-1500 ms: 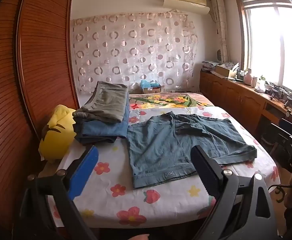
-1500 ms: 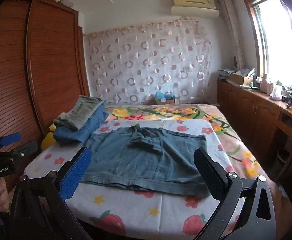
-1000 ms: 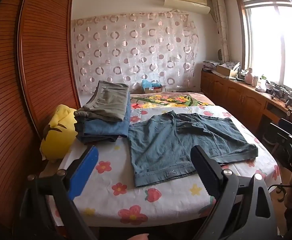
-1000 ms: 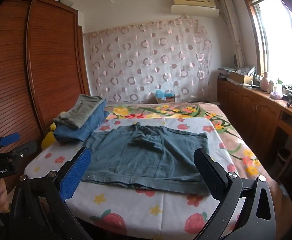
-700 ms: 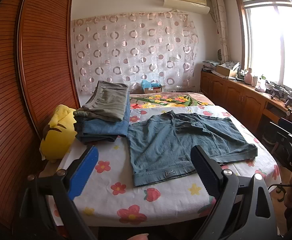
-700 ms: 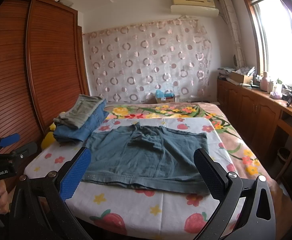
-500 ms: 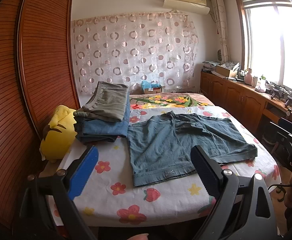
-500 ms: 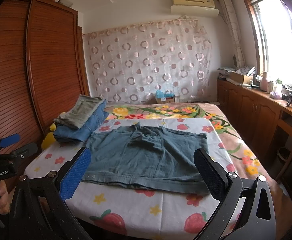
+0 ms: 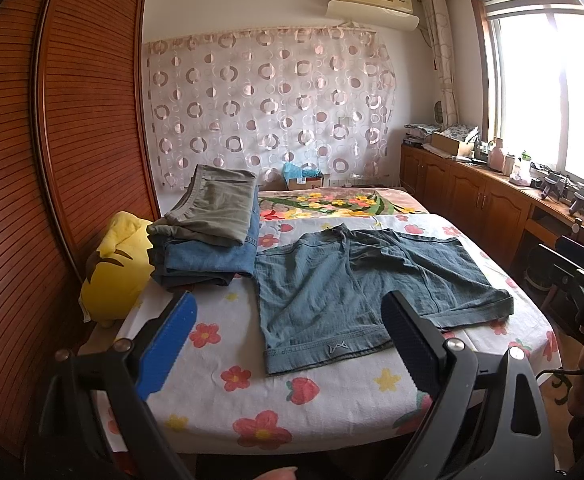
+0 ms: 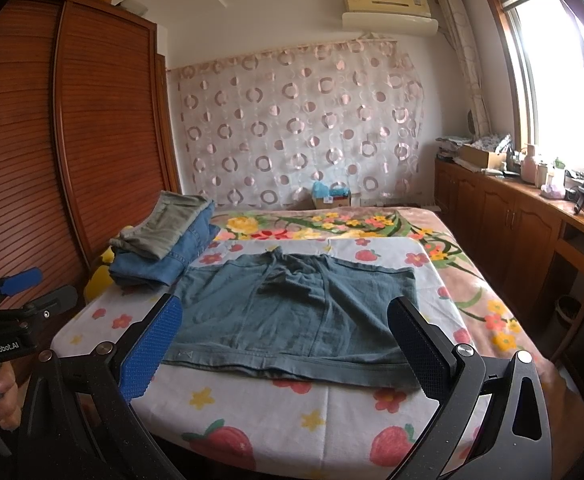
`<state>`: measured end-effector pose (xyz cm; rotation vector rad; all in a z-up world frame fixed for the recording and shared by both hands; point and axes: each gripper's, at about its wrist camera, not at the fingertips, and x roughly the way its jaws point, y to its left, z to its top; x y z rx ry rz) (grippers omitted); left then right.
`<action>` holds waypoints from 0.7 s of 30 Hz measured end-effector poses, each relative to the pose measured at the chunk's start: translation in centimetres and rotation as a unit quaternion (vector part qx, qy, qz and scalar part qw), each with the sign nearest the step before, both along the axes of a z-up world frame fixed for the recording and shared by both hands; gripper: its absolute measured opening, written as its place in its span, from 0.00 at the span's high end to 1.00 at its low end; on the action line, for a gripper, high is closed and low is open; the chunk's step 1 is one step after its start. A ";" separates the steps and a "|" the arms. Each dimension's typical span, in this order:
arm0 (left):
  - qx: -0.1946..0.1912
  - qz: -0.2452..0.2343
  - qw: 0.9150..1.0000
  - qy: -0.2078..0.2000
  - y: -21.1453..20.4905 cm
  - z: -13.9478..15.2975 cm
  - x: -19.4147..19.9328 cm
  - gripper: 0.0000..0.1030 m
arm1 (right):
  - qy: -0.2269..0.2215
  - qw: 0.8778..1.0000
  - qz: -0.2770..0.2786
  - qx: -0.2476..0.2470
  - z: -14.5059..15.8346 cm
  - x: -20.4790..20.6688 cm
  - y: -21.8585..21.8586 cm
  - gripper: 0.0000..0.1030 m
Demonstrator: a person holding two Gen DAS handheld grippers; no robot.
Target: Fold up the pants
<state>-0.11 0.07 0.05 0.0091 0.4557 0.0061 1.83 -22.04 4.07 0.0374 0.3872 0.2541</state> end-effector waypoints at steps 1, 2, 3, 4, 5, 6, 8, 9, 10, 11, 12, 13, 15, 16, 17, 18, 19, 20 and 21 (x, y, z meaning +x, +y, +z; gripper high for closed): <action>0.000 0.000 1.000 0.000 0.0 0.0 0.0 0.09 | 0.000 1.000 0.000 0.000 0.0 0.0 0.0 0.00; 0.000 0.000 1.000 0.000 0.0 0.0 0.0 0.09 | 0.000 1.000 0.000 0.000 0.0 0.0 0.0 0.00; 0.000 0.000 1.000 0.000 0.0 0.0 0.0 0.09 | 0.000 1.000 0.000 0.000 0.0 0.0 0.0 0.00; 0.000 0.000 1.000 0.000 0.0 0.0 0.0 0.09 | 0.000 1.000 0.000 0.000 0.1 0.0 0.0 0.00; 0.000 0.000 1.000 0.000 0.0 0.0 0.0 0.09 | 0.000 1.000 0.001 0.000 0.1 0.0 0.0 0.00; 0.000 0.000 1.000 0.000 0.0 0.0 0.0 0.09 | -0.001 1.000 0.000 0.000 0.1 0.0 0.0 0.00; 0.000 -0.001 1.000 0.000 0.0 0.0 0.0 0.09 | 0.000 1.000 0.000 0.001 0.1 0.0 0.0 0.00; 0.000 0.000 1.000 0.000 0.0 0.0 0.0 0.09 | -0.001 1.000 0.000 0.001 0.1 0.0 0.0 0.00; 0.000 0.000 1.000 0.000 0.0 0.0 0.0 0.09 | -0.001 1.000 0.000 0.001 0.1 0.0 0.0 0.00; 0.001 0.000 1.000 -0.001 0.0 0.0 0.0 0.09 | -0.001 1.000 0.000 0.001 0.1 0.0 0.0 0.00; 0.001 0.000 1.000 -0.001 0.0 0.0 0.0 0.09 | -0.001 1.000 0.000 0.001 0.1 0.0 0.0 0.00; 0.000 0.000 1.000 -0.001 0.0 0.0 0.0 0.09 | -0.001 1.000 0.000 0.001 0.1 0.0 0.0 0.00; 0.000 0.000 1.000 -0.001 0.0 0.0 0.0 0.09 | -0.001 1.000 0.000 0.001 0.1 0.0 -0.1 0.00; 0.001 0.000 1.000 -0.001 0.0 0.0 0.0 0.09 | -0.001 1.000 0.000 0.001 0.1 0.0 -0.1 0.00; 0.000 0.000 1.000 -0.001 0.0 0.0 0.0 0.09 | -0.001 1.000 0.000 0.001 0.1 0.0 -0.1 0.00; 0.000 -0.001 1.000 -0.001 0.0 0.0 -0.1 0.09 | -0.001 1.000 0.000 0.002 0.1 0.0 -0.1 0.00; 0.000 0.000 1.000 -0.001 0.0 0.0 0.0 0.09 | -0.001 1.000 -0.001 0.002 0.1 0.0 -0.1 0.00; 0.001 0.000 1.000 -0.001 0.0 0.0 0.0 0.09 | -0.001 1.000 0.000 0.002 0.1 0.0 -0.1 0.00; 0.001 0.000 1.000 -0.001 0.0 0.0 0.0 0.09 | -0.001 1.000 0.000 0.001 0.1 0.0 -0.2 0.00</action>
